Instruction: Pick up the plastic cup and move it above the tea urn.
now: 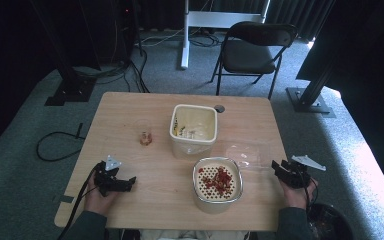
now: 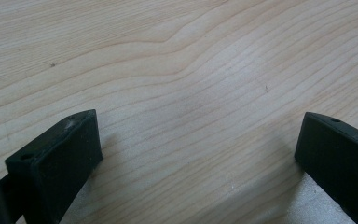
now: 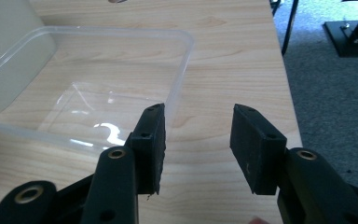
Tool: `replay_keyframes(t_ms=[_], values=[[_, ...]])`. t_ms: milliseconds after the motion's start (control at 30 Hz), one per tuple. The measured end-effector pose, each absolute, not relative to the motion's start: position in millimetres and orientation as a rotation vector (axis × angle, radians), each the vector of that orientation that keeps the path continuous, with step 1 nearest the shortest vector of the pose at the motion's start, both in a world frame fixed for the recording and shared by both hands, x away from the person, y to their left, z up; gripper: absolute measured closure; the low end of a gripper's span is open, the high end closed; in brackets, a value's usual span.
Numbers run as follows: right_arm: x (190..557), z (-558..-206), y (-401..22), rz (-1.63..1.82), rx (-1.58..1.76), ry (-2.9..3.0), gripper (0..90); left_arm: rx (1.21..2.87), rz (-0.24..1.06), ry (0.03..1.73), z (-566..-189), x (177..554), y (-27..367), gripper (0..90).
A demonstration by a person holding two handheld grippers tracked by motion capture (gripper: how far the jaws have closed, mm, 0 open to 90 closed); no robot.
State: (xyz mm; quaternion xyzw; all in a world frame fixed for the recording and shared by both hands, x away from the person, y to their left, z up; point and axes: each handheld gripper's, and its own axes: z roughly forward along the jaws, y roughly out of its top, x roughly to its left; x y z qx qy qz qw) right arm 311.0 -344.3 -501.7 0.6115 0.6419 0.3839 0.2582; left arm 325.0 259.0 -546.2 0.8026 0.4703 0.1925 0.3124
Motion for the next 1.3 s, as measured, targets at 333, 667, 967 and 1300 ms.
replay_keyframes(t_ms=[333,667,967,1300], values=[[319,-492,-340,1.065,1.643,1.725,58.4,2.118,0.507,1.24,-546,325,259,0.9],[332,-485,-335,1.028,1.622,1.73,56.1,2.117,0.507,1.24,-546,325,259,0.9],[340,-487,-337,1.007,1.638,1.736,54.1,2.116,0.507,1.241,-546,325,259,0.9],[356,-498,-337,1.001,1.682,1.774,58.9,2.115,0.507,1.243,-546,325,259,0.9]])
